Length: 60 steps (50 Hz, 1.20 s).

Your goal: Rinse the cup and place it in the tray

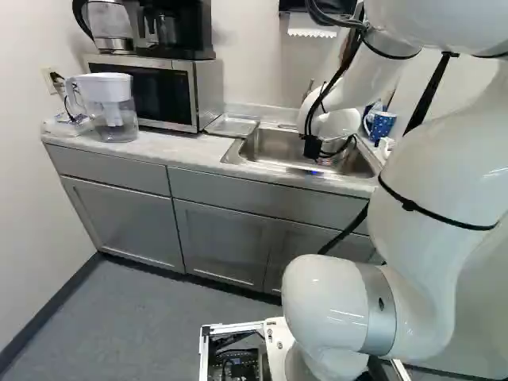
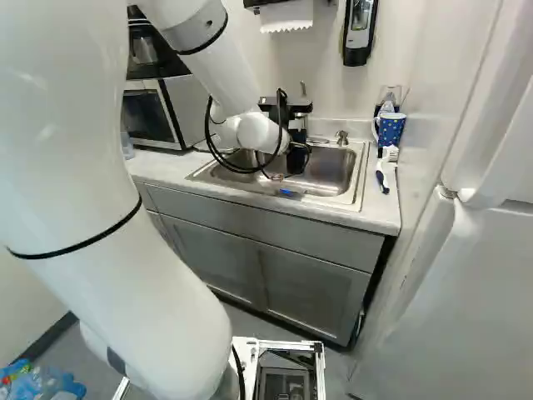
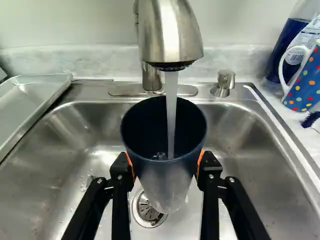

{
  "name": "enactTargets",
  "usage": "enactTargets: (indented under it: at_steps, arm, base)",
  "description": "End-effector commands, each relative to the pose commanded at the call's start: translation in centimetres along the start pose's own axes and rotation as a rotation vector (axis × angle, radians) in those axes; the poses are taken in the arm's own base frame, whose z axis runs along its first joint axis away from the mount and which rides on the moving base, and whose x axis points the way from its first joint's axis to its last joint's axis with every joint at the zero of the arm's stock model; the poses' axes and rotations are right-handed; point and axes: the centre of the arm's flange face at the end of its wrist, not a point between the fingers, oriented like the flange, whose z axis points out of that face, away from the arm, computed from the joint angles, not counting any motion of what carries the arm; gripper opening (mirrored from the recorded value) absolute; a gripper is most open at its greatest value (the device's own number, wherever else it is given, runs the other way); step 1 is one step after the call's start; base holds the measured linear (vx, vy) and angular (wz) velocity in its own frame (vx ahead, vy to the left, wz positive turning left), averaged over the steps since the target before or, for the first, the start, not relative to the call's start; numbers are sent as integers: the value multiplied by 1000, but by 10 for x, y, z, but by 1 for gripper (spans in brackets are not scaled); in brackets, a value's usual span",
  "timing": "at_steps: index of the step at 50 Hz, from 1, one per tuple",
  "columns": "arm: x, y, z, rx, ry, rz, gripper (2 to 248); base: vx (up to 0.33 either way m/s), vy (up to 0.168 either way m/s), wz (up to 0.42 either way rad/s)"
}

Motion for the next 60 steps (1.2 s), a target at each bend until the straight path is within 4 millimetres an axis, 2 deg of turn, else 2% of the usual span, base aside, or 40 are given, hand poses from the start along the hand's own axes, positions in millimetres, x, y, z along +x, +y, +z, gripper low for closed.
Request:
enactTargets:
  at_steps: [60]
  arm:
    - [0, 0, 0, 0, 0, 0, 126]
  base:
    - [0, 0, 0]
